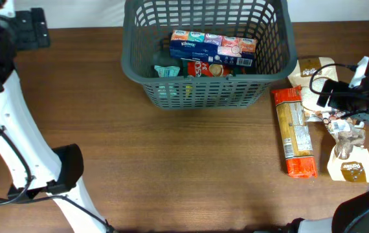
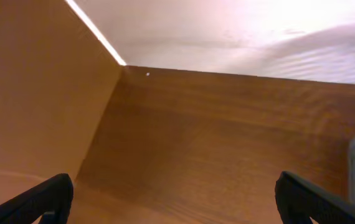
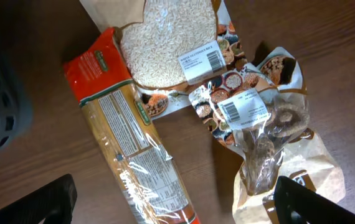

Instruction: Pack container

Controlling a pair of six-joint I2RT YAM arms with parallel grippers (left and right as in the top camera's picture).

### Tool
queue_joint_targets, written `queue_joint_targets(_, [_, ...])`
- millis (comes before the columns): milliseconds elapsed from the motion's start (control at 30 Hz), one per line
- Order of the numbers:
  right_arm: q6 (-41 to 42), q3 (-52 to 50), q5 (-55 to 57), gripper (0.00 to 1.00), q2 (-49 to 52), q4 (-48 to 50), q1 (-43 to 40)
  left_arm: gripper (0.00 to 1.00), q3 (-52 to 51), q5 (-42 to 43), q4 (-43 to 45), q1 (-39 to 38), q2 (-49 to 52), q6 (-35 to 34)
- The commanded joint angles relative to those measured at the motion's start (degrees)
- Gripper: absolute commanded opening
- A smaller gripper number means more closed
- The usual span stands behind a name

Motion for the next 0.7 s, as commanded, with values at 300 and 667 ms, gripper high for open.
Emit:
queue_joint_targets(300, [-0.59, 0.24, 7.87, 0.97, 0.63, -3.78, -0.17, 0.99, -0.13, -0.81, -0.13, 0.2, -0.46, -1.25])
queue_joint_targets(667, [-0.66, -17.92, 16.02, 0.98, 0.74, 6.54, -2.75, 0.99, -0.13, -0.81, -0.13, 0.2, -0.46, -1.25])
